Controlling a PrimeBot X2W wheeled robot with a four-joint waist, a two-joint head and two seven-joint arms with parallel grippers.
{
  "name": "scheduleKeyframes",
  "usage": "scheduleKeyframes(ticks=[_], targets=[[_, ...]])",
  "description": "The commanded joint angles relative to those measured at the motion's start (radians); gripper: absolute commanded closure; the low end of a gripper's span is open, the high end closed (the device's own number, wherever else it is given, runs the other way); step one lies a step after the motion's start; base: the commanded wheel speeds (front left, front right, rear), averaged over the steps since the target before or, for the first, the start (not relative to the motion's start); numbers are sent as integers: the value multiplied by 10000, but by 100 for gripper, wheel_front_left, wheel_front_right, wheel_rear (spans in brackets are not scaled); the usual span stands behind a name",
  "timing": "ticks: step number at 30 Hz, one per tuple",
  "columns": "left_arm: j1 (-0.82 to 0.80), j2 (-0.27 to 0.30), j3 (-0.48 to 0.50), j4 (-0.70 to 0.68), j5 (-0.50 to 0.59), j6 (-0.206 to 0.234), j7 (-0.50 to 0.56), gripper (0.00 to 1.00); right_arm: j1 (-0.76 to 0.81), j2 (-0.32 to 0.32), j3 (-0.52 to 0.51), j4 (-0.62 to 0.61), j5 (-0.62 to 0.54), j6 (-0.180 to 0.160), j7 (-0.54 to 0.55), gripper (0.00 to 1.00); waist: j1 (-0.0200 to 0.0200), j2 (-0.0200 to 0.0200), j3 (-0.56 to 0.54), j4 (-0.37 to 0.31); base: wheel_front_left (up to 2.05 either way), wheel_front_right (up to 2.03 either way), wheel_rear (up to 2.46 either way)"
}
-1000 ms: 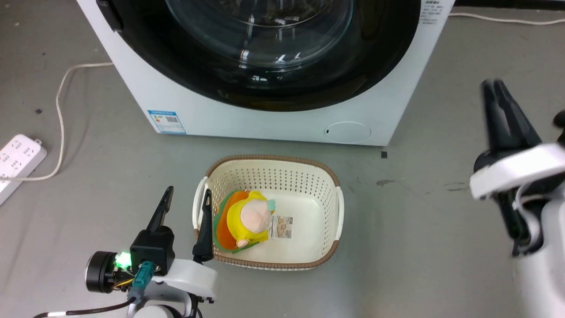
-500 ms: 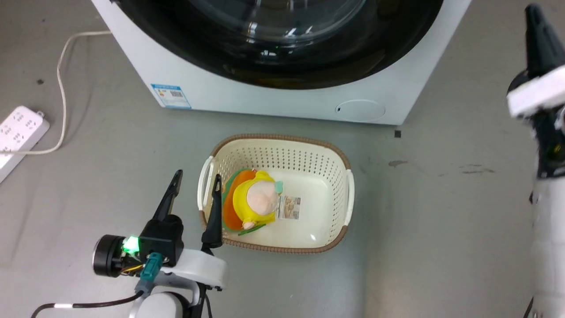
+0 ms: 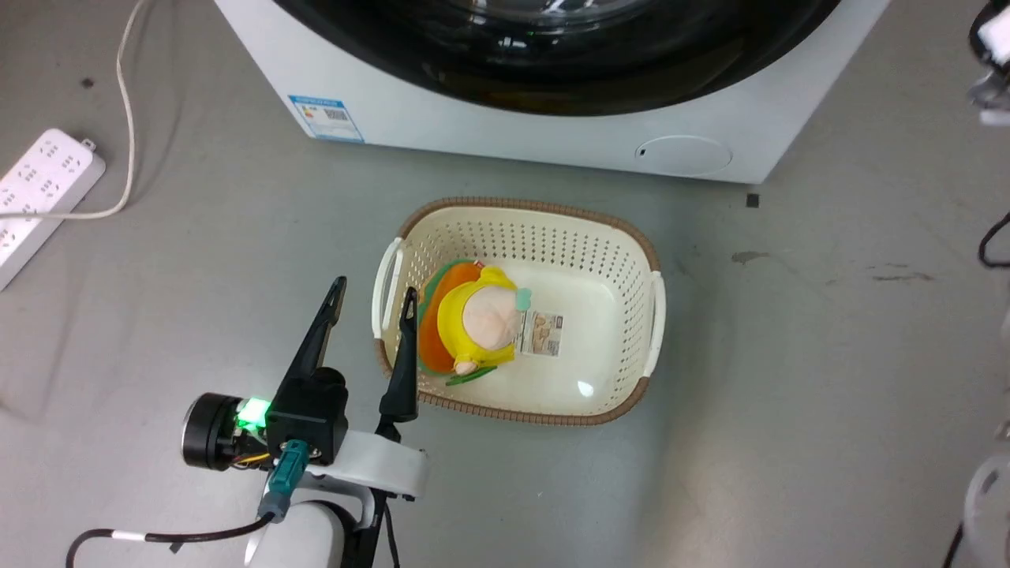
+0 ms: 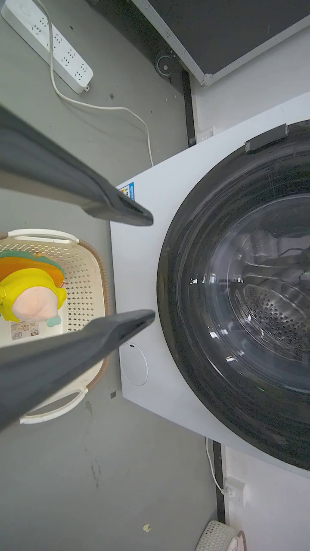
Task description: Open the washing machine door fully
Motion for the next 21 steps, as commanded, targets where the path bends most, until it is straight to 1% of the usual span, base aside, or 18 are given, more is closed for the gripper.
scheduleKeyframes(ticks=[1, 2, 3, 7, 8, 9, 10, 12, 13, 18, 19, 21], targets=[[-217, -14, -112, 23, -35, 64, -125, 0, -672, -159, -173, 415, 149, -4, 258, 100, -1, -1, 186, 117, 0, 0, 0], [-253, -17, -139, 25, -42, 75, -146, 0, -868, -204, -260, 590, 175, -4, 364, 100, -1, -1, 246, 155, 0, 0, 0], [-348, -22, -214, 36, -62, 105, -208, 0, -1477, -352, -599, 1165, 298, -4, 685, 100, -1, -1, 418, 269, 0, 0, 0], [-482, -33, -328, 63, -85, 141, -292, 0, -2336, -558, -1086, 2022, 508, -4, 1205, 100, -1, -1, 633, 423, 0, 0, 0], [-482, -33, -328, 63, -85, 141, -292, 0, -2336, -558, -1086, 2022, 508, -4, 1205, 100, -1, -1, 633, 423, 0, 0, 0], [-545, -40, -386, 74, -97, 163, -334, 0, -2756, -655, -1293, 2456, 611, -4, 1533, 100, -1, -1, 730, 490, 0, 0, 0], [-545, -40, -386, 74, -97, 163, -334, 0, -2756, -655, -1293, 2456, 611, -4, 1533, 100, -1, -1, 730, 490, 0, 0, 0], [-629, -48, -471, 82, -108, 197, -396, 0, -3357, -775, -1577, 3037, 781, -4, 1975, 100, -1, -1, 878, 574, 0, 0, 0], [-629, -48, -471, 82, -108, 197, -396, 0, -3357, -775, -1577, 3037, 781, -4, 1975, 100, -1, -1, 878, 574, 0, 0, 0], [-779, -57, -594, 110, -119, 250, -501, 0, -4234, -956, -1949, 3929, 996, -5, 2585, 100, -1, -1, 1104, 689, 0, 0, 0], [-880, -63, -670, 135, -129, 280, -564, 0, -4674, -1080, -2155, 4404, 1130, -5, 2981, 100, -1, -1, 1239, 765, 0, 0, 0], [-937, -65, -716, 149, -136, 297, -606, 0, -4950, -1158, -2323, 4679, 1276, -5, 3261, 100, -1, -1, 1315, 811, 0, 0, 0]])
